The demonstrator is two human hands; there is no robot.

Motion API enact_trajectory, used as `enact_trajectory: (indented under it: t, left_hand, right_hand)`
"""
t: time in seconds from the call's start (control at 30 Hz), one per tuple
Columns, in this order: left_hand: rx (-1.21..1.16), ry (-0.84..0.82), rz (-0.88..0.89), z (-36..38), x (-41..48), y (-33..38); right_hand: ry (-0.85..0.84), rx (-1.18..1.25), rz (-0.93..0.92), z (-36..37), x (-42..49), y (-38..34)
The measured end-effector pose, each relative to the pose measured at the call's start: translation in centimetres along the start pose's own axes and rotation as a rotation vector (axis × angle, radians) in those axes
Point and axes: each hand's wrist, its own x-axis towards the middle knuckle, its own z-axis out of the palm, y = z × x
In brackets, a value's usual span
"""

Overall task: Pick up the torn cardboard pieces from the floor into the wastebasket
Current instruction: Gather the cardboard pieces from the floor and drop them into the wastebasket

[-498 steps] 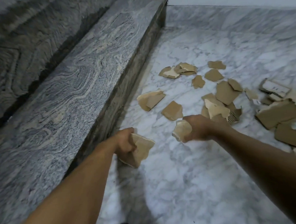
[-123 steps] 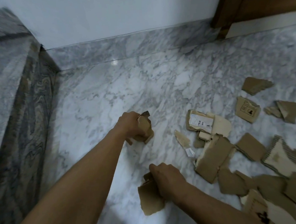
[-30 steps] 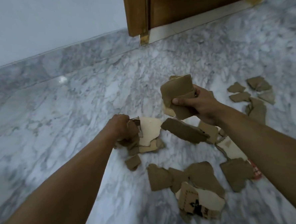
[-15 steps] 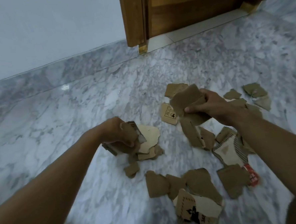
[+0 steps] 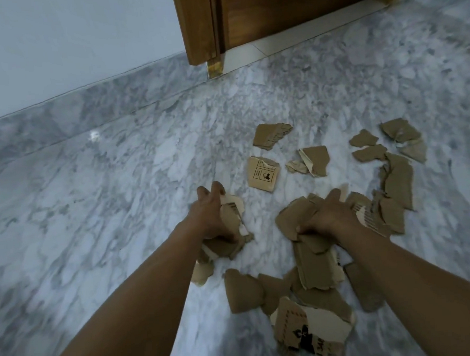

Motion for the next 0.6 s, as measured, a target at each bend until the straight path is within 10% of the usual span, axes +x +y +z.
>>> enact_trajectory:
  t: [0.23, 0.6]
  left_hand:
    - [-0.218, 0.066, 0.023, -0.2, -0.4, -1.6]
    - [-0.682, 0.289, -0.038, -8.3, -6.4, -7.3]
  right_hand:
    - [0.041, 0.21, 0.027, 0.0, -0.4, -0.3]
    - [-0.368, 0.346, -0.385, -2.2, -5.7, -5.7]
